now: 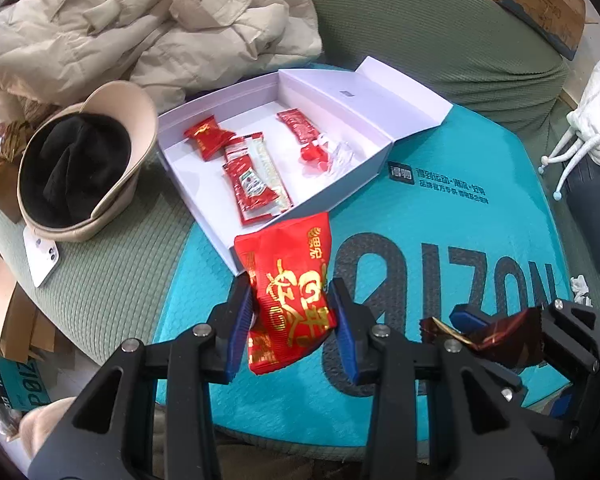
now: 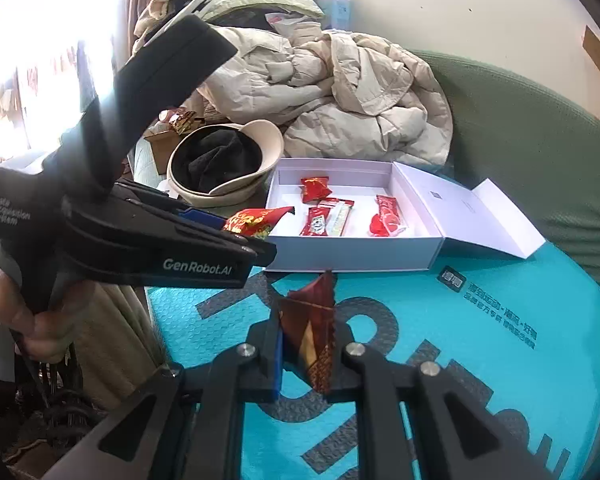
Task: Organize objects
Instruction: 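Carry the red candy packet and dark red chocolate over the white box with both grippers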
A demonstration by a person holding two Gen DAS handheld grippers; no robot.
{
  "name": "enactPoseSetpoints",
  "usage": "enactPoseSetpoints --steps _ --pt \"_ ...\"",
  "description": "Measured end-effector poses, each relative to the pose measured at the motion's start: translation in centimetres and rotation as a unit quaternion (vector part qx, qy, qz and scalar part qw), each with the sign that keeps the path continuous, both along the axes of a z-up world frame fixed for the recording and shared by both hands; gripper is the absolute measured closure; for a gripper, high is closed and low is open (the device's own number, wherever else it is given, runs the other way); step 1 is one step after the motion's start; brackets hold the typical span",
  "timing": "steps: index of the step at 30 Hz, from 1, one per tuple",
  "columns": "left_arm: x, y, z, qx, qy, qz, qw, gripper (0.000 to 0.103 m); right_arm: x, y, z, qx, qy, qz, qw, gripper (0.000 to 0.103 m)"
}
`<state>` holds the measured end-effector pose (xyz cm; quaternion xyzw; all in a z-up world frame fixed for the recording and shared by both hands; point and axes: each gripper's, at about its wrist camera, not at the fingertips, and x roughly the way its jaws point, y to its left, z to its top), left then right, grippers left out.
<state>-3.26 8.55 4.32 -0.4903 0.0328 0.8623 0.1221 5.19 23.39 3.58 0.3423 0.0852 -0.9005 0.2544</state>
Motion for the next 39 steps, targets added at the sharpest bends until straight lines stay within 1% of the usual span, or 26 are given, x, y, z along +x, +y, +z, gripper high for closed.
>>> enactPoseSetpoints --steps 6,8,12,16,22,29,34,37,39 --pt "-1.9 -0.1 -0.1 -0.004 -0.013 0.007 0.9999 0.066 -2.4 0.5 0.0 0.003 -0.007 0.001 1.0 0.091" --pt "-3.1 -0.2 -0.3 -0.008 -0.02 0.006 0.9998 0.066 -3.6 0.5 0.1 -0.003 -0.009 0.001 1.0 0.091" --pt "-5.6 -0.7 -0.2 -0.013 -0.02 0.006 0.9997 0.066 -6.0 0.0 0.2 -0.004 -0.009 0.002 1.0 0.091" --pt "-8.2 -0.9 0.5 -0.023 -0.008 -0.002 0.9997 0.066 -8.7 -0.8 0.7 -0.007 -0.005 0.005 1.0 0.091" --pt "-12.0 -0.9 1.2 -0.036 0.009 -0.007 0.9993 0.066 -12.4 -1.9 1.5 -0.003 0.013 0.003 1.0 0.091" --pt "-15.2 -1.1 1.4 -0.056 0.024 -0.007 0.9982 0.066 -16.5 -2.6 1.5 0.004 0.024 -0.009 1.0 0.091" --pt "-17.6 -0.5 0.8 -0.061 0.033 -0.007 0.9976 0.066 -19.4 -2.7 1.2 0.021 0.032 -0.019 0.999 0.091" --pt "-19.0 -0.3 0.1 -0.053 0.027 -0.004 0.9982 0.066 -21.4 -2.6 0.8 0.029 0.028 -0.033 0.999 0.091" --pt "-19.7 -0.2 -0.6 -0.058 0.027 0.001 0.9979 0.066 -22.6 -2.4 0.4 0.029 0.026 -0.038 0.999 0.091"
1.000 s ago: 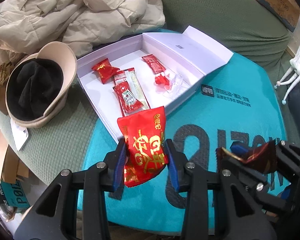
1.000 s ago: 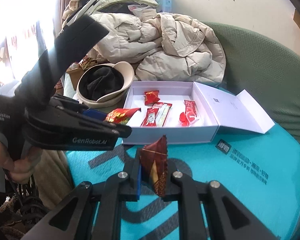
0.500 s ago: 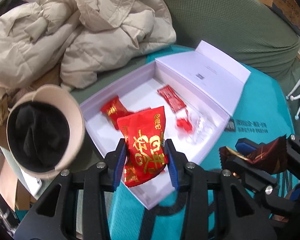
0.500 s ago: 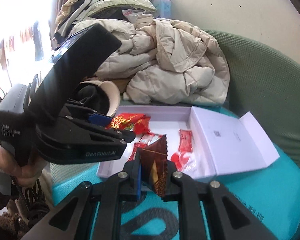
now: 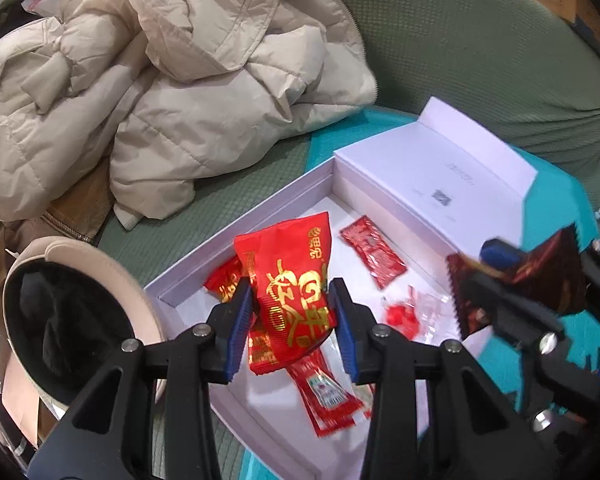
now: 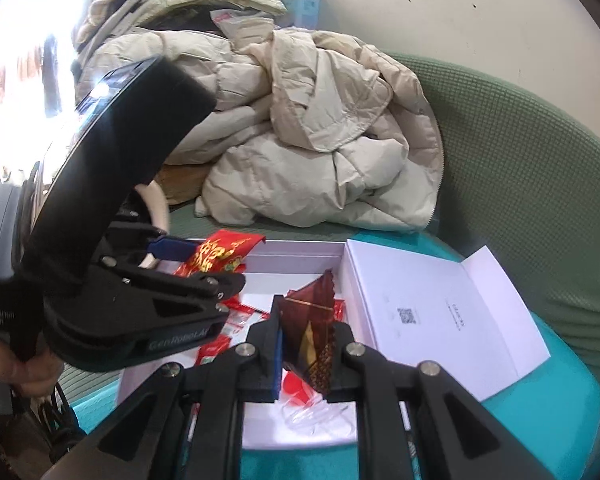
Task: Organize objects
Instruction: 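Carry the red candy packet and dark red chocolate over the white box with both grippers, then lower both items into the white box and open both grippers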
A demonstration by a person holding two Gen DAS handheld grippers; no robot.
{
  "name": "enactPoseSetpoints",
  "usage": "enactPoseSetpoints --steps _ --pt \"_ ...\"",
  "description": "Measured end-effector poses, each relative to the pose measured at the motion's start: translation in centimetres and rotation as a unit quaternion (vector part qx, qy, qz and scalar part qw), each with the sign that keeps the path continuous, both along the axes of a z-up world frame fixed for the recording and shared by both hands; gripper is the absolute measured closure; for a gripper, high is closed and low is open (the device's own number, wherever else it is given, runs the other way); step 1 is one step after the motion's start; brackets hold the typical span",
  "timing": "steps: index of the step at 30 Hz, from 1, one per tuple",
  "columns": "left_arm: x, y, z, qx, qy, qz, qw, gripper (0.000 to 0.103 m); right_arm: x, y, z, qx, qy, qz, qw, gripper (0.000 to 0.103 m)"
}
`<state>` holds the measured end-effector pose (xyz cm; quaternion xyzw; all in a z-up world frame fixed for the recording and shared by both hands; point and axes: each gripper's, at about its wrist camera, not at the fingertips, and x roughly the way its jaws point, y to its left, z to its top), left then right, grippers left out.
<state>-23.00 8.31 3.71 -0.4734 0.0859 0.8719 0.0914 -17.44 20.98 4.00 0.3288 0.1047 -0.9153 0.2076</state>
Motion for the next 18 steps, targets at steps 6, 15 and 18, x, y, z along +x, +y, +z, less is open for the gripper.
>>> enactPoseSetpoints --steps 6,15,18 --pt "-2.1 -0.5 -2.8 0.0 -0.032 0.013 0.9994 0.066 -3.3 -0.2 -2.1 -0.004 -0.024 -0.006 1.0 0.091" --pt "-2.5 0.0 -6.2 -0.028 -0.079 0.001 0.9965 0.066 -5.4 -0.9 -5.9 -0.003 -0.069 -0.01 0.998 0.091" --pt "-2.3 0.5 -6.5 -0.044 -0.077 -0.005 0.9961 0.066 -5.6 -1.0 -6.8 0.004 -0.08 -0.008 0.997 0.091"
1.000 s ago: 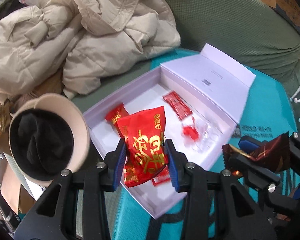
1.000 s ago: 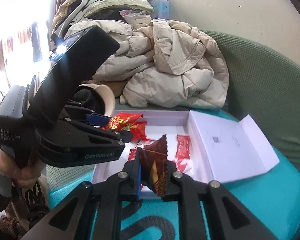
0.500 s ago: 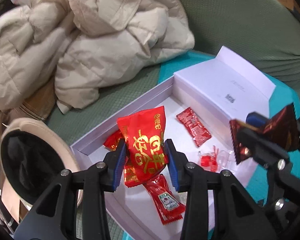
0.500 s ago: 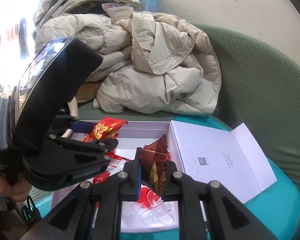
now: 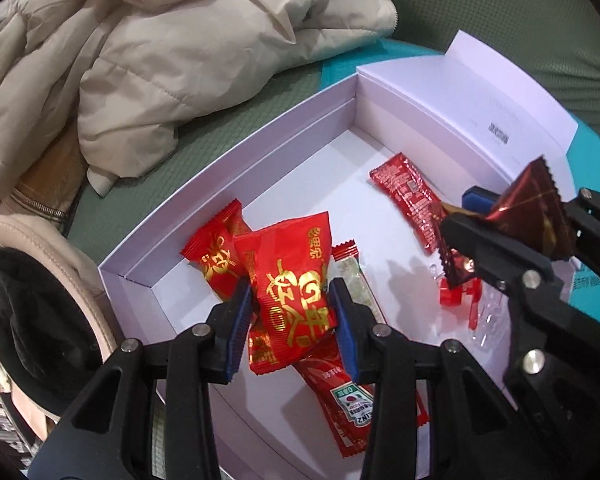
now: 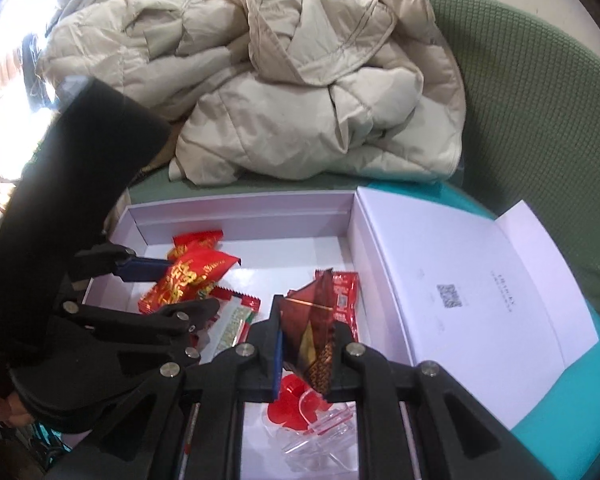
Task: Organize objects
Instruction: 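Lower both items into the white box and open both grippers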
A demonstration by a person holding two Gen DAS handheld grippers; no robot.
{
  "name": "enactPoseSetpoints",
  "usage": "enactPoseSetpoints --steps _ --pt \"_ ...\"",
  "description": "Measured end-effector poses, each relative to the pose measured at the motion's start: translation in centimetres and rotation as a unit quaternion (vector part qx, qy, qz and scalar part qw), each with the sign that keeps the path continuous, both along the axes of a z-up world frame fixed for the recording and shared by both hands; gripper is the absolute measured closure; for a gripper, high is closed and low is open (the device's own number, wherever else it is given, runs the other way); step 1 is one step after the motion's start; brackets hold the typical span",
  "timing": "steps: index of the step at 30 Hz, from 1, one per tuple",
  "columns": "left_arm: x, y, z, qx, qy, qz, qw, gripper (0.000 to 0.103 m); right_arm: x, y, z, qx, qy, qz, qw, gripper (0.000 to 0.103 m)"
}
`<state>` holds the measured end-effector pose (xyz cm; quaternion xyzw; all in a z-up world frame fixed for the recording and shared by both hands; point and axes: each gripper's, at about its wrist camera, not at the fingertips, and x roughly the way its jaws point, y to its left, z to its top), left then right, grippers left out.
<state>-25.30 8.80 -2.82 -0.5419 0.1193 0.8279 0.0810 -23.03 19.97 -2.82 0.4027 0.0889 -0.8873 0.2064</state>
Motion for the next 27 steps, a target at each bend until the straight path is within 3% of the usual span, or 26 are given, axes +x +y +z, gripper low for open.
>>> enactPoseSetpoints --steps 13,20,22,27 --pt "0.4 0.1 -0.9 -0.001 -0.009 -0.006 0.9999 0.065 0.0 -0.2 -2.4 0.006 -0.032 0.005 0.999 0.09" --pt "0.3 -0.8 -0.8 0.006 -0.005 0.009 0.9999 0.058 0.1 -0.6 -2.2 0.024 -0.035 -0.009 0.999 0.09" --pt "0.3 -1.2 -0.6 0.007 -0.003 0.016 0.9998 0.057 0.2 -0.6 -2.0 0.026 -0.036 -0.012 0.999 0.087" --pt "0.9 -1.9 0.5 0.002 0.019 0.03 0.9994 0.057 0.7 -0.7 -1.3 0.035 -0.036 -0.02 0.999 0.069"
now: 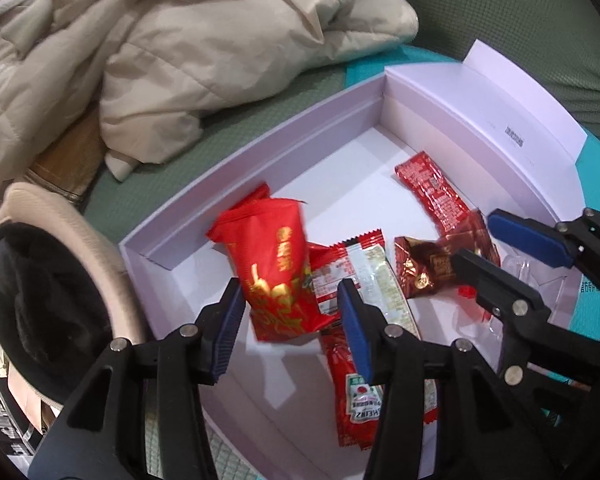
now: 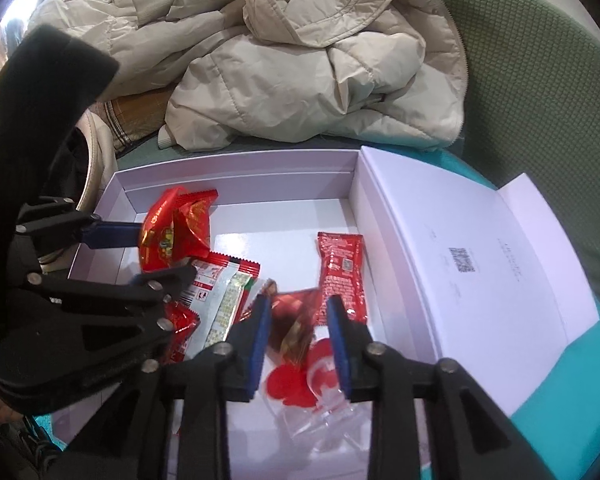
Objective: Organize objects
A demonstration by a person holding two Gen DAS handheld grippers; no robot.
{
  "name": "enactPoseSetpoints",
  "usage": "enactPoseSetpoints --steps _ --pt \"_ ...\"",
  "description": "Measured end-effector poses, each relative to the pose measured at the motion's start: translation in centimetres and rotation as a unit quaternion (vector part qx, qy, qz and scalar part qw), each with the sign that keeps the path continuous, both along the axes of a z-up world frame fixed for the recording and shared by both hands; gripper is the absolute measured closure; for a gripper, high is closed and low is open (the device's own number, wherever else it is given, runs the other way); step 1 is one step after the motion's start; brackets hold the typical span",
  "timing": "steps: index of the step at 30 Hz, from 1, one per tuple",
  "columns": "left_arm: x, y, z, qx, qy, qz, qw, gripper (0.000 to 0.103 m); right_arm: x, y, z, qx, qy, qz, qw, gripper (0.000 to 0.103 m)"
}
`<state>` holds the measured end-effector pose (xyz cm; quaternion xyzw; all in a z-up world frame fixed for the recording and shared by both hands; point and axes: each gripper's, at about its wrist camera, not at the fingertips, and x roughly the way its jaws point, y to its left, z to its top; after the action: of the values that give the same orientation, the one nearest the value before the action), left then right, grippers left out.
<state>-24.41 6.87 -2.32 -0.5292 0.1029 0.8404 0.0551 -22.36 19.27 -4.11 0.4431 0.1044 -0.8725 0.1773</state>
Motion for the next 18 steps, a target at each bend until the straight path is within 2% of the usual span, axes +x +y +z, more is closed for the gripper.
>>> enactPoseSetpoints --steps 3,7,11,13,15,18 --pt "0.5 -0.3 0.8 0.001 0.018 0.003 0.9998 0.057 0.7 0.2 1.0 -0.004 0.009 -0.004 1.0 0.058" --pt "1.6 -0.8 2.1 0.004 0.036 0.014 0.9993 0.056 2.0 0.3 2.8 0.002 0.026 -0.015 1.0 0.052" --pt "2.5 -1.2 3.7 0.008 0.05 0.016 0.9986 0.055 3.2 0.7 4.3 -0.004 0.048 -0.042 0.998 0.038" --pt "3.0 -1.7 5.0 0.016 0.058 0.028 0.9978 0.055 3.8 0.9 5.1 -0.003 0.059 -0.054 0.997 0.037" --pt "3.5 -1.9 6.2 0.022 0.071 0.033 0.9967 0.048 4.3 1.1 5.8 -0.005 0.064 -0.06 0.996 0.036" --pt "4.8 -2.1 7.8 0.006 0.092 0.044 0.9948 0.043 5.5 1.3 7.4 -0.002 0.08 -0.069 0.994 0.033"
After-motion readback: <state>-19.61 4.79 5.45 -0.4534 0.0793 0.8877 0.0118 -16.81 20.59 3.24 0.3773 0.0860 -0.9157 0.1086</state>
